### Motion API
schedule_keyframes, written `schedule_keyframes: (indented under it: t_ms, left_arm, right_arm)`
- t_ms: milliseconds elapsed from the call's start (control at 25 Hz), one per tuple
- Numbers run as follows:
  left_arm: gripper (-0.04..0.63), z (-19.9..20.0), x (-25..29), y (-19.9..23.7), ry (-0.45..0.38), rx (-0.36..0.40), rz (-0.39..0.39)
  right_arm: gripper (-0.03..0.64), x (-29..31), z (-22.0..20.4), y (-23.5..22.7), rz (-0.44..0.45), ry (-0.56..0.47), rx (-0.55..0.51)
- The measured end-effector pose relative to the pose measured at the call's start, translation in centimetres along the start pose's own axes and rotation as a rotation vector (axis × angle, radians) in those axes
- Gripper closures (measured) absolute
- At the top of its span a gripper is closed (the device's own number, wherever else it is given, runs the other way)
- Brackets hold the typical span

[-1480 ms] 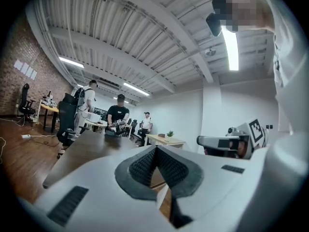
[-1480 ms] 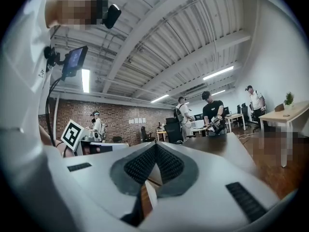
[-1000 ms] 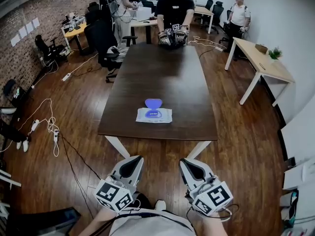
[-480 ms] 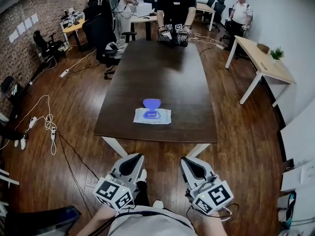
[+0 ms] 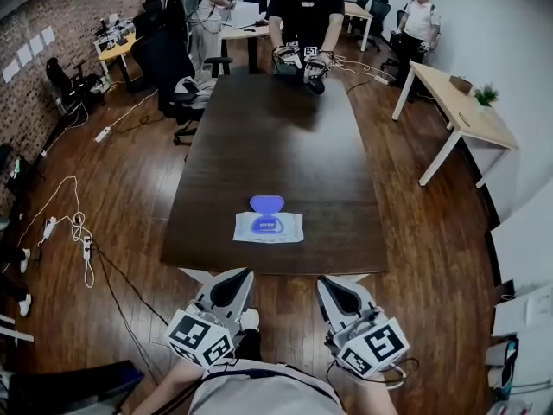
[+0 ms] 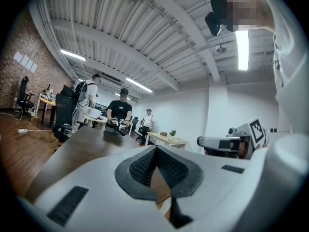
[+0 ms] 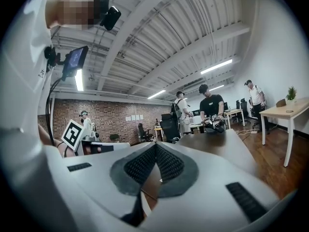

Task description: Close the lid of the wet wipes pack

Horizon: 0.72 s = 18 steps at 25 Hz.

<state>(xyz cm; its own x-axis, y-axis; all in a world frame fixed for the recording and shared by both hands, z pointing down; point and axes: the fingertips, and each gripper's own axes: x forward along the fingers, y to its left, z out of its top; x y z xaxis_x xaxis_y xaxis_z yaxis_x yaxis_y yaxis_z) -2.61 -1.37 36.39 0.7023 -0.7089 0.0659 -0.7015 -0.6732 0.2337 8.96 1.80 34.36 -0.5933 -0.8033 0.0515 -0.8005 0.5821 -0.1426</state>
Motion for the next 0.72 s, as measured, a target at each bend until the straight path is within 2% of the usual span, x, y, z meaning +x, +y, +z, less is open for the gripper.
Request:
schedule_keyframes:
  t_ms: [280,720]
  left_arm:
    - [0.594,2.6,4.4,5.9,0.025,-0.002,-0.040]
    - [0.594,2.8,9.5,13.6,0.073,-0.015,-0.112]
  right_arm:
    - [0.611,6.6,1.6,-2.8,-0.045,0.011,-0.005]
    - [0.611,14.0,1.1,-6.2,-0.122,0.043,0.004]
